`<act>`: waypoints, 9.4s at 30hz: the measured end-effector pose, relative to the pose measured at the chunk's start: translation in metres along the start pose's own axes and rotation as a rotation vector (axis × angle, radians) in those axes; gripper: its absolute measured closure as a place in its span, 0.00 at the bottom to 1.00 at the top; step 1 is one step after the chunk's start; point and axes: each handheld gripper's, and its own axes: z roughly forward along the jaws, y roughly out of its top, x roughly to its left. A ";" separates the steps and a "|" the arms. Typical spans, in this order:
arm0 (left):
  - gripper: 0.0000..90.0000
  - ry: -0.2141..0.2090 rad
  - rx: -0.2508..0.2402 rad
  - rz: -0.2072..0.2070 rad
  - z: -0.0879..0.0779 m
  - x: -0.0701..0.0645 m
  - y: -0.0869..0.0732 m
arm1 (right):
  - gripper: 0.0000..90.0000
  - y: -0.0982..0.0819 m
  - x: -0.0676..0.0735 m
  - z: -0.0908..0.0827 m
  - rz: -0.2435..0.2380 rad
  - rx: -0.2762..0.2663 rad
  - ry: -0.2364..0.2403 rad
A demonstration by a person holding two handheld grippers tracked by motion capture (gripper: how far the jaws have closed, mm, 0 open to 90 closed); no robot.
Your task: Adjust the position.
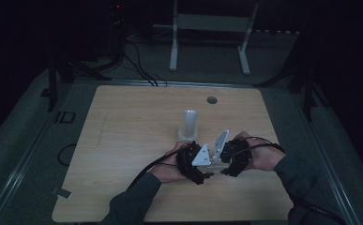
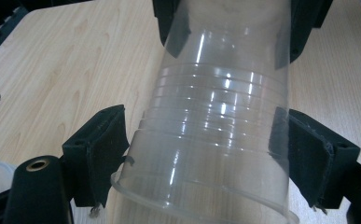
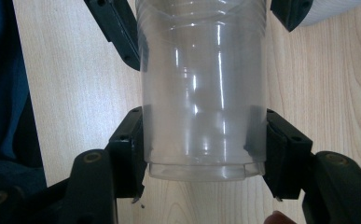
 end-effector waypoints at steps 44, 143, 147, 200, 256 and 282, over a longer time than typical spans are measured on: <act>0.34 0.045 -0.169 -0.262 -0.027 0.033 -0.014 | 0.46 -0.054 -0.016 0.021 0.345 -0.197 -0.125; 0.37 0.102 -0.160 -0.434 -0.015 0.038 -0.008 | 0.46 -0.071 0.019 0.034 0.737 -0.736 -0.523; 0.36 0.099 -0.165 -0.439 -0.015 0.039 -0.007 | 0.46 -0.071 0.020 0.031 0.736 -0.750 -0.535; 0.22 -0.003 -0.308 -0.595 -0.018 0.047 0.009 | 0.46 -0.069 0.032 0.023 0.669 -0.890 -0.603; 0.26 -0.100 -0.512 -0.739 -0.010 0.058 0.023 | 0.46 -0.051 0.038 0.031 0.628 -0.959 -0.576; 0.33 -0.066 -0.466 -0.682 -0.011 0.053 0.023 | 0.32 -0.052 0.032 0.025 0.621 -0.906 -0.489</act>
